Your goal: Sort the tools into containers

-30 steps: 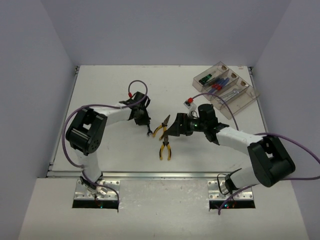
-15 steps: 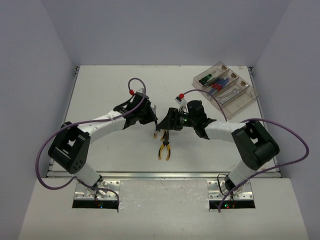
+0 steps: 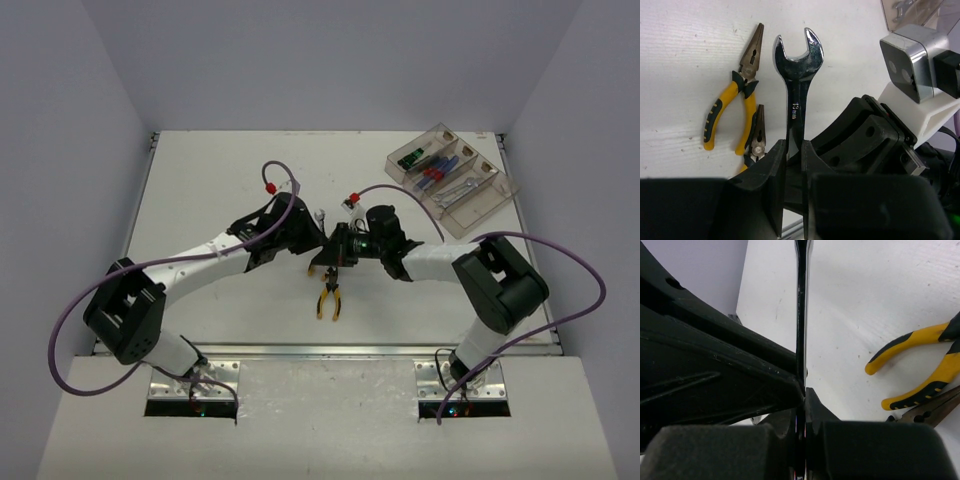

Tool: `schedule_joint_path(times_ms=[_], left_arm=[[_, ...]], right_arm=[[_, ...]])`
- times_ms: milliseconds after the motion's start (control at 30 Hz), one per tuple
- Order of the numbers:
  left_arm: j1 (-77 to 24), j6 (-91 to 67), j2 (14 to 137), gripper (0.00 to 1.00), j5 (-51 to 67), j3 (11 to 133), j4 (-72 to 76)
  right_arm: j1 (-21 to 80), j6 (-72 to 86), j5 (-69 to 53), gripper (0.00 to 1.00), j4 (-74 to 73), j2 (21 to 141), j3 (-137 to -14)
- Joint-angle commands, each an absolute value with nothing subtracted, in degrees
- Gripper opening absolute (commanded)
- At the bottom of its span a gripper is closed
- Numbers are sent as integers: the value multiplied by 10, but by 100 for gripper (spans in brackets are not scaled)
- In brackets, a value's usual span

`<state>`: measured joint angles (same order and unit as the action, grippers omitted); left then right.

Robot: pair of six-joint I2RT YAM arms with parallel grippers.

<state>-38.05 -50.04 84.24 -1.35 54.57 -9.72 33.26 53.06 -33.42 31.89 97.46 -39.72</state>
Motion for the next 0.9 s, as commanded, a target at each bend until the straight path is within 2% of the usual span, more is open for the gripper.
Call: schedule_joint_path(times_ms=[0,33,67,133,267,467,533,867], left_arm=[[-392,-490,812,63,-32,567,-78],[-392,-481,807,84,-47,580,-106],[-392,-474,799,92,-71,592,-142],[-392,-464,777,100,-140,611,-209],[-392,-452,699,100,-236,626,-297],[-392,-357,584,100,-272,617,-423],[-392,-331,562,100,-288,613,-464],[-392,-292,493,100,-315,531,-442]], right_arm=[[330,546,-285,0,342,927,-395],[323,551,-272,0,323,916,-392],[311,555,-260,0,300,903,-390],[284,555,-227,0,233,869,-390],[198,509,-152,0,51,815,-425],[65,465,-28,0,-148,820,-555],[24,459,33,0,-183,864,-622],[-63,447,82,0,-322,1090,-891]])
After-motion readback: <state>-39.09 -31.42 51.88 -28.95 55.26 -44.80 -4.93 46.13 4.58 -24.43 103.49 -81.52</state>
